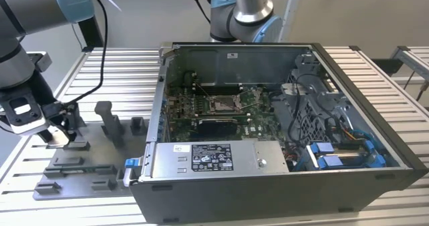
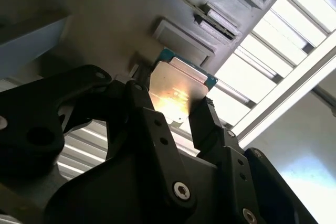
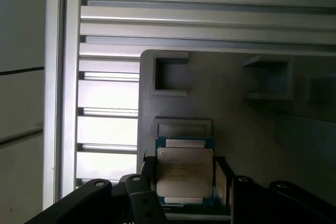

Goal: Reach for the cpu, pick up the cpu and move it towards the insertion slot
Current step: 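Pick up the cpu and move it towards the insertion slot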

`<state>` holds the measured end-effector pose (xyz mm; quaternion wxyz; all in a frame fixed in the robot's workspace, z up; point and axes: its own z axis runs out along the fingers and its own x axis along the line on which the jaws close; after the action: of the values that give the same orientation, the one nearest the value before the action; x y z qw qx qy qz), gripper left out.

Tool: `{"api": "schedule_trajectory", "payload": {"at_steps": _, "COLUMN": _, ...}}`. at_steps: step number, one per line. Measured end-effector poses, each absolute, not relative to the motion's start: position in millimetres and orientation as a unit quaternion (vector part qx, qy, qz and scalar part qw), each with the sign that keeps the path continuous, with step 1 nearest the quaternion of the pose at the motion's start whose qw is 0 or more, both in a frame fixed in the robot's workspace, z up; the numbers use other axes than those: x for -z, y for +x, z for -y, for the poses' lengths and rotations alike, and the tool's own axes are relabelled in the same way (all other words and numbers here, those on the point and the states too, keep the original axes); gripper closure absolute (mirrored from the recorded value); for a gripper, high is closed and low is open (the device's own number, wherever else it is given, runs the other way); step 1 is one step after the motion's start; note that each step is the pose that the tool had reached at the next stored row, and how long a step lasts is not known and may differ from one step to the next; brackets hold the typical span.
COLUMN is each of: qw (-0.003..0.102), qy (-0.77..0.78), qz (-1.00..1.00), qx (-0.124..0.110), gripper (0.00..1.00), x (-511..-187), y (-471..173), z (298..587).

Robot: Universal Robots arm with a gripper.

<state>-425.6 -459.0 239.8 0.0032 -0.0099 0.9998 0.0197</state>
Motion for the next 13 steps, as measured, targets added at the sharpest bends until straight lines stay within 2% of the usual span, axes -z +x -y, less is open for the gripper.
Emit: {"api": "schedule_trajectory", "payload": {"at_steps": 13, "qw": 0.003, "qy": -0.01, "qz": -1.0, "qx": -0.02, "gripper": 1.0, "x": -261, "y": -426, "z": 459}}
